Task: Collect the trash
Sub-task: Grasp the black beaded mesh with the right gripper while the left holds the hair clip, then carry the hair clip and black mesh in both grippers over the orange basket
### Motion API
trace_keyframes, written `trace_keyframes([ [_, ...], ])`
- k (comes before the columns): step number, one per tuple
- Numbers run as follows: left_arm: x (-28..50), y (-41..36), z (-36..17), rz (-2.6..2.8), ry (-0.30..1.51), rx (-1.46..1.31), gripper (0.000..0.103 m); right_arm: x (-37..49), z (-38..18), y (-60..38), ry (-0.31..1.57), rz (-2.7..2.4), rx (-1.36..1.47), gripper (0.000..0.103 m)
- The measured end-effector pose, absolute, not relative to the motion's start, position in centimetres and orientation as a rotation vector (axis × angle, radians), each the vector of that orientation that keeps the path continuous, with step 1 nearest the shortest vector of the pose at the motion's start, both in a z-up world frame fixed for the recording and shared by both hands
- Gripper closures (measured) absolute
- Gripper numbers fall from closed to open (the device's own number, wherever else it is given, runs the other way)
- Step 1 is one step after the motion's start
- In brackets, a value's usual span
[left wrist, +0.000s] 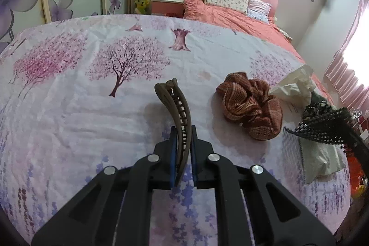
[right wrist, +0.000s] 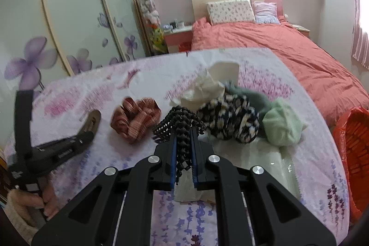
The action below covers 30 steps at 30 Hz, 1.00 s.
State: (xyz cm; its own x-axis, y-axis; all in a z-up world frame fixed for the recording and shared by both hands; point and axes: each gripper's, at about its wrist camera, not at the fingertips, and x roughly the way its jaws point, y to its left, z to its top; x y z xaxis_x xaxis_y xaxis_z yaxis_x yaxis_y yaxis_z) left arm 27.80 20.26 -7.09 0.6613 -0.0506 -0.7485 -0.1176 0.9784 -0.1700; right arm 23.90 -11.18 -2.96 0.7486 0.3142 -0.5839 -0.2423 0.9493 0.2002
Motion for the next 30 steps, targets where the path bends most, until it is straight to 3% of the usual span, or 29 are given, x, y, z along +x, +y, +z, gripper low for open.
trace_keyframes([
  [14, 25.6, 17.7, -2.0, -0.009, 0.765, -0.157, 0.092, 21.5, 1.7, -14.5, 0.52, 0.269, 0.15, 0.092],
  [30, 22.9, 8.7, 3.5, -0.187, 0.699, -0.096, 0.092, 18.9, 2.8, -21.7, 0.457, 0.125, 0.208, 0.093],
])
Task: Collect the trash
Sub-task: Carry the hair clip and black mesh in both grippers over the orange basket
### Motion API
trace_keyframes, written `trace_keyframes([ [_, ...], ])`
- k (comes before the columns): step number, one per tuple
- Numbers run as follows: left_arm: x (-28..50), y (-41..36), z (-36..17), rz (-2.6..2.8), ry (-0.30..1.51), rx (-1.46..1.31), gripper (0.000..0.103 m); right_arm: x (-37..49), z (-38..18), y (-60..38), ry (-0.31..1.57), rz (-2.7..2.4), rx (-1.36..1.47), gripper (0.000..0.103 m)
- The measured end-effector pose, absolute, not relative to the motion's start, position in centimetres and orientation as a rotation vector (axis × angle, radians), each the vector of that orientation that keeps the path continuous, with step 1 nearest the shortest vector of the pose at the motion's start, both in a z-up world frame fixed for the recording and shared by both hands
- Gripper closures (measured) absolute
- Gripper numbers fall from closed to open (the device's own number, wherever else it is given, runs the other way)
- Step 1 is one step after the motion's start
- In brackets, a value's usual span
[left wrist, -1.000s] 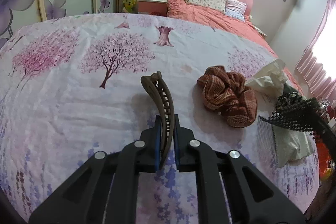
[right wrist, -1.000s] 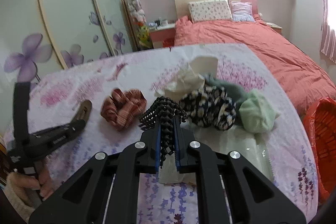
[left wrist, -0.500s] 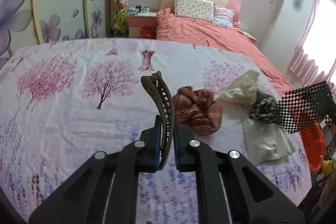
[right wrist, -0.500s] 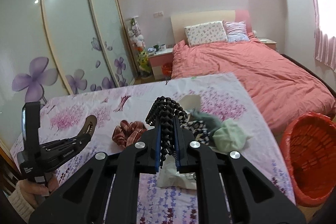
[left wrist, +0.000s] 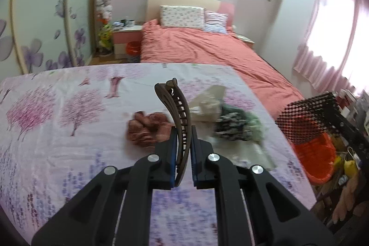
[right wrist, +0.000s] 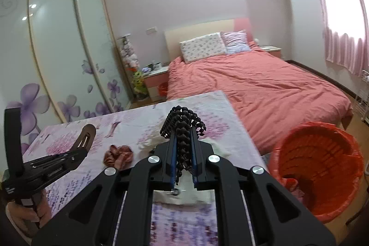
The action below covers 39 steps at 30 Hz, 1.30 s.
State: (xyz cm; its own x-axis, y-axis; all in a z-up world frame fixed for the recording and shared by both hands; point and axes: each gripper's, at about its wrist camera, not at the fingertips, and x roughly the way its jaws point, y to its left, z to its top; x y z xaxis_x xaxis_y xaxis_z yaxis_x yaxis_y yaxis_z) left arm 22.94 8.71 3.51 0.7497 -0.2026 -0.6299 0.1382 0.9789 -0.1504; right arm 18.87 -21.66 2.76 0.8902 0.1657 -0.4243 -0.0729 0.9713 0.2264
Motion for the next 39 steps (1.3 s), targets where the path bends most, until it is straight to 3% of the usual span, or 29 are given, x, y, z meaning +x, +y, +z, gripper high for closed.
trace_keyframes([
  [20, 20.9, -7.9, 4.9, -0.531, 0.68, 0.017, 0.092, 17.5, 0.7, -31.6, 0.45, -0.079, 0.287, 0.093],
  [39, 21.4, -23.4, 0.5, -0.773, 0.766, 0.111, 0.092, 17.0, -1.8, -41.0, 0.465, -0.26, 0.386, 0.093],
])
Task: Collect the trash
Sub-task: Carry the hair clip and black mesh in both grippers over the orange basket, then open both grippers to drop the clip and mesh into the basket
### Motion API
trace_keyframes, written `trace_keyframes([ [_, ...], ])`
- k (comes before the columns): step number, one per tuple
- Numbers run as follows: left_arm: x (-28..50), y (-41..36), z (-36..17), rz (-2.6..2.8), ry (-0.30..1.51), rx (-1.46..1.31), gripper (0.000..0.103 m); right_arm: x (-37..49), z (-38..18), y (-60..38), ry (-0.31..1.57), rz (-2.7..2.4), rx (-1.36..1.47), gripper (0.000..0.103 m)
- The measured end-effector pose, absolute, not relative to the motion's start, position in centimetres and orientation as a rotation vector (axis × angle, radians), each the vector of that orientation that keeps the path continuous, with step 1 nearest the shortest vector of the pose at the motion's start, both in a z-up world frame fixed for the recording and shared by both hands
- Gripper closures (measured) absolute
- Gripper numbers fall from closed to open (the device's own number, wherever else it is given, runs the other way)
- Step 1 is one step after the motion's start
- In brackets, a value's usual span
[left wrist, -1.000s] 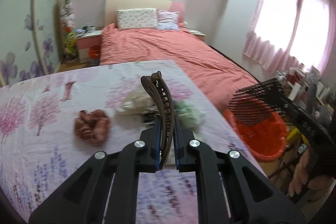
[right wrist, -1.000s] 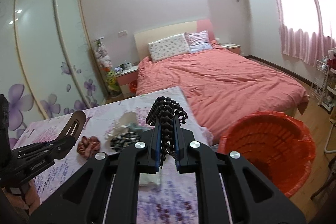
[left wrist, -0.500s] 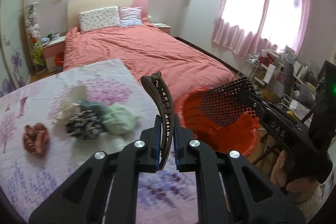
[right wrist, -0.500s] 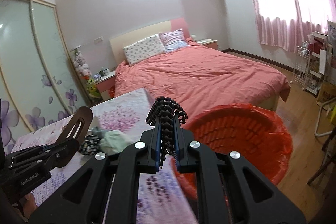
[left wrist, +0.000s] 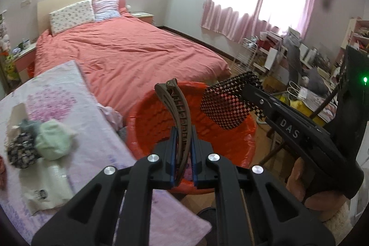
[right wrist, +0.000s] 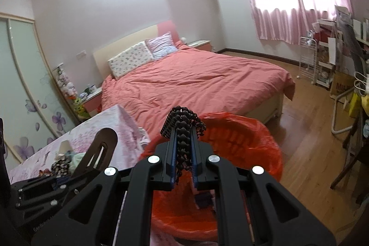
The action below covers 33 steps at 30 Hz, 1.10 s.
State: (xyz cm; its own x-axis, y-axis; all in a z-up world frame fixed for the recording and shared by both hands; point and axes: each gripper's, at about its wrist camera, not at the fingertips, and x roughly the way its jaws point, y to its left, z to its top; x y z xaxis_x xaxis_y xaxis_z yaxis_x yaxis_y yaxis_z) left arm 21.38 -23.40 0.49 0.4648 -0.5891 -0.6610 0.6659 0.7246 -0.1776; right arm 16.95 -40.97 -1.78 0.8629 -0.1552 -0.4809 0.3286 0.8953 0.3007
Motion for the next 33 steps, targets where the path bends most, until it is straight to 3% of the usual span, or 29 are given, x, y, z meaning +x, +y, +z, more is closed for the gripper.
trace_keyframes([
  [6, 22.0, -26.2, -1.7, -0.786, 0.813, 0.136, 0.091, 17.7, -3.0, -42.8, 0.49, -0.274, 0.423, 0.092],
  [7, 22.0, -26.4, -1.9, -0.778, 0.814, 0.138, 0.087, 17.9, -3.3, -43.2, 0.499, -0.272, 0.437, 0.091],
  [9, 22.2, -26.7, -2.4, -0.77, 0.822, 0.144, 0.072, 18.2, -3.9, -43.7, 0.517, -0.261, 0.457, 0.082],
  [10, 22.4, -26.7, -2.5, -0.765, 0.822, 0.145, 0.068, 18.3, -4.1, -43.9, 0.524, -0.257, 0.467, 0.071],
  [12, 22.6, -26.6, -2.9, -0.748, 0.821, 0.156, 0.065, 18.3, -4.4, -44.0, 0.526, -0.262, 0.47, 0.061],
  [17, 23.4, -25.5, -3.2, -0.695, 0.827, 0.155, 0.062, 17.8, -4.6, -43.9, 0.538, -0.283, 0.463, 0.06],
  [19, 23.6, -24.6, -3.2, -0.662, 0.811, 0.164, 0.056, 17.7, -4.3, -43.7, 0.537, -0.292, 0.455, 0.06],
  [28, 24.2, -19.5, -2.5, -0.529, 0.762, 0.168, 0.043, 17.9, -2.7, -41.3, 0.519, -0.303, 0.378, 0.048],
  [33, 24.4, -15.4, -2.3, -0.44, 0.735, 0.172, 0.039, 18.3, -2.2, -38.9, 0.524, -0.276, 0.331, 0.048],
])
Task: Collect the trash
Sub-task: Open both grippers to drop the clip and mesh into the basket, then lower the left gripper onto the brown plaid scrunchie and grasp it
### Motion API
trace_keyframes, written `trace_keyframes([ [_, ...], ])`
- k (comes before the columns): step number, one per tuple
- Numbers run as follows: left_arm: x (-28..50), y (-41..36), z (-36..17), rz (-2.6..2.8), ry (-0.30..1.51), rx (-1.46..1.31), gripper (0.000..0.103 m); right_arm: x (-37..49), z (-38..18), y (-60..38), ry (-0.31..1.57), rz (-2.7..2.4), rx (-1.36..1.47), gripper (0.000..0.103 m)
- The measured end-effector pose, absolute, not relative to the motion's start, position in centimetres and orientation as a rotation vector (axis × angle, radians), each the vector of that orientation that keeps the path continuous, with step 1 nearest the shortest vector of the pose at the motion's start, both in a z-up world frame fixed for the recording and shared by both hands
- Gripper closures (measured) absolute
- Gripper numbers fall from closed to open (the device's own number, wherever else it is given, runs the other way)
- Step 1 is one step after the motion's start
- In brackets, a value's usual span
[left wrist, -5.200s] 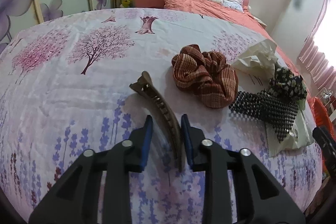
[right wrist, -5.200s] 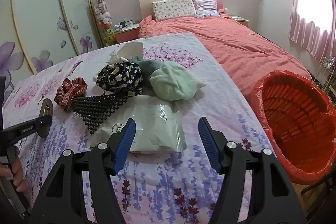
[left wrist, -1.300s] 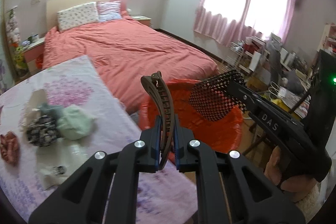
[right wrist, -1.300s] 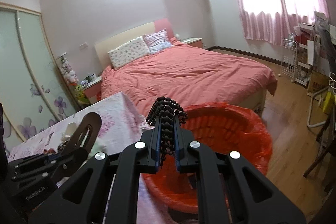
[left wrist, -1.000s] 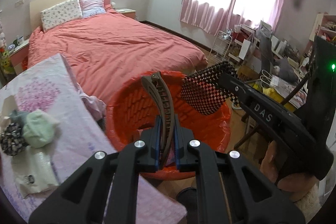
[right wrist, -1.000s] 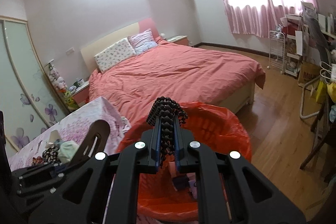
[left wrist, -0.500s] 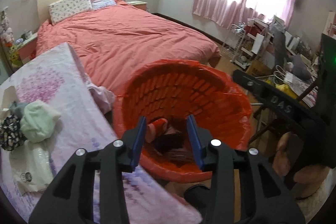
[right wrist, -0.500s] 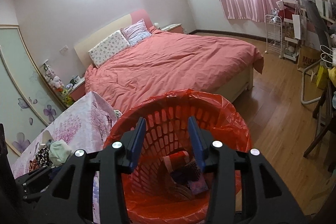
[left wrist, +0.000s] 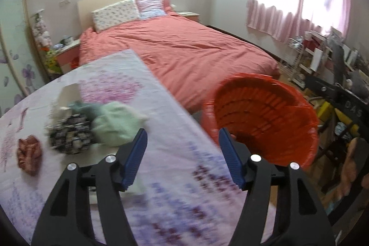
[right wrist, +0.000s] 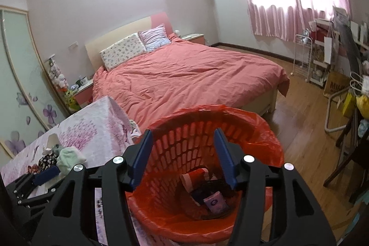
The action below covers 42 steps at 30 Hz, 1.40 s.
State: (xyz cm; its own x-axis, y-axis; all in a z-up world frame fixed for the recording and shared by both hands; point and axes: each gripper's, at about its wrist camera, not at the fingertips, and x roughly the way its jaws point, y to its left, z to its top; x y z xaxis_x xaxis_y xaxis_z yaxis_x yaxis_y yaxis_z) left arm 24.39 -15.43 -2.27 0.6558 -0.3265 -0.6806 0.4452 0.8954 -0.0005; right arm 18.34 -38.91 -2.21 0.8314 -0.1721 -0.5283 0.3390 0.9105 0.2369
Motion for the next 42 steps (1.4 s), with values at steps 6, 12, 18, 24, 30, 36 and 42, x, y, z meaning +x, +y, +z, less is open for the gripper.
trace_keyframes([
  [6, 24.7, -9.8, -1.8, -0.328, 0.713, 0.171, 0.034, 18.9, -2.1, -35.8, 0.543, -0.233, 0.283, 0.045],
  [12, 25.7, -2.2, -1.9, -0.188, 0.711, 0.142, 0.03, 20.0, -2.3, -31.8, 0.577, -0.168, 0.226, 0.045],
  [18, 27.4, 6.0, -3.1, -0.029, 0.749, 0.074, 0.027, 20.8, -2.4, -27.6, 0.597, -0.112, 0.168, 0.045],
  [24, 29.4, 11.2, -4.5, 0.028, 0.796, -0.051, 0.027, 21.9, -3.2, -24.5, 0.633, -0.051, 0.138, 0.045],
  [30, 31.4, 11.0, -6.0, 0.042, 0.821, -0.042, 0.024, 22.9, -4.0, -21.7, 0.659, 0.0, 0.104, 0.045],
  [36, 33.1, 10.2, -7.5, 0.04, 0.868, -0.034, 0.023, 23.6, -4.5, -19.5, 0.677, 0.041, 0.083, 0.045],
  [42, 34.0, 10.5, -7.8, 0.016, 0.886, -0.076, 0.063, 23.6, -4.9, -18.5, 0.691, 0.067, 0.074, 0.045],
])
